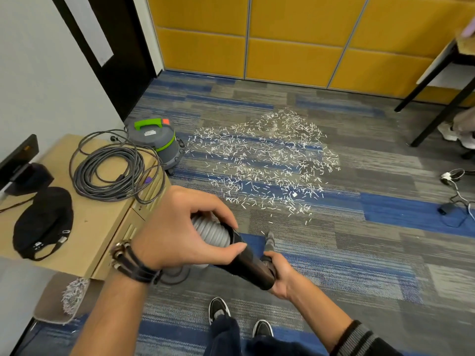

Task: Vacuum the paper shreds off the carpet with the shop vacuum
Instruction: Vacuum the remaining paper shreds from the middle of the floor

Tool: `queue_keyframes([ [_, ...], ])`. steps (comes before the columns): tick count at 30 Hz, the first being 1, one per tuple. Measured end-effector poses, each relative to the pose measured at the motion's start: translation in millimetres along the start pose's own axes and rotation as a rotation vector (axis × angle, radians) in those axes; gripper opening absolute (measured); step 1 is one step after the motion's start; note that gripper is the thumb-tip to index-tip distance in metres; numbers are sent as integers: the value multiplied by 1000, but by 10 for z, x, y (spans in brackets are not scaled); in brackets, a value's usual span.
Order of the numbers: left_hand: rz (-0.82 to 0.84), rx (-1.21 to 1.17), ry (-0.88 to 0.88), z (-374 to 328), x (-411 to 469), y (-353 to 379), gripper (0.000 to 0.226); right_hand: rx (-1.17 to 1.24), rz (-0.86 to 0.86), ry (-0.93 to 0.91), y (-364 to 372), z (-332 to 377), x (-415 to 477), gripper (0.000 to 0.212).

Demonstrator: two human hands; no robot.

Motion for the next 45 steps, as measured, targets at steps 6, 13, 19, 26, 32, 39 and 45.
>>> queue_keyframes([
  [6,-94,1,49,-137,59,-237,23,55,67,-31,170,157,-175,32],
  [13,42,17,29,58,127,161,24,36,-42,-89,2,431,-77,26],
  [19,-22,-3,-6,272,132,-34,23,-23,-4,-33,158,391,-79,27],
  [26,-13,2,79,385,304,78,47,91,-101,-150,-19,760,-36,25],
  [32,174,226,-62,980,409,656,62,32,-324,-115,-452,949,220,18],
  [39,179,219,-147,1414,415,444,42,-145,-269,-63,-83,903,885,25],
  [45,98,265,-154,1542,334,-35,39,-88,-203,-81,709,909,788,26],
])
Point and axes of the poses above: each hand's wrist, its own x-axis towards the middle knuckle, its own y-axis out of the palm, z = x × y, the point moved 6 cm from there along x, towards the middle knuckle, and after that the axes turned 6 degrees about -y, right-handed, at the moved point
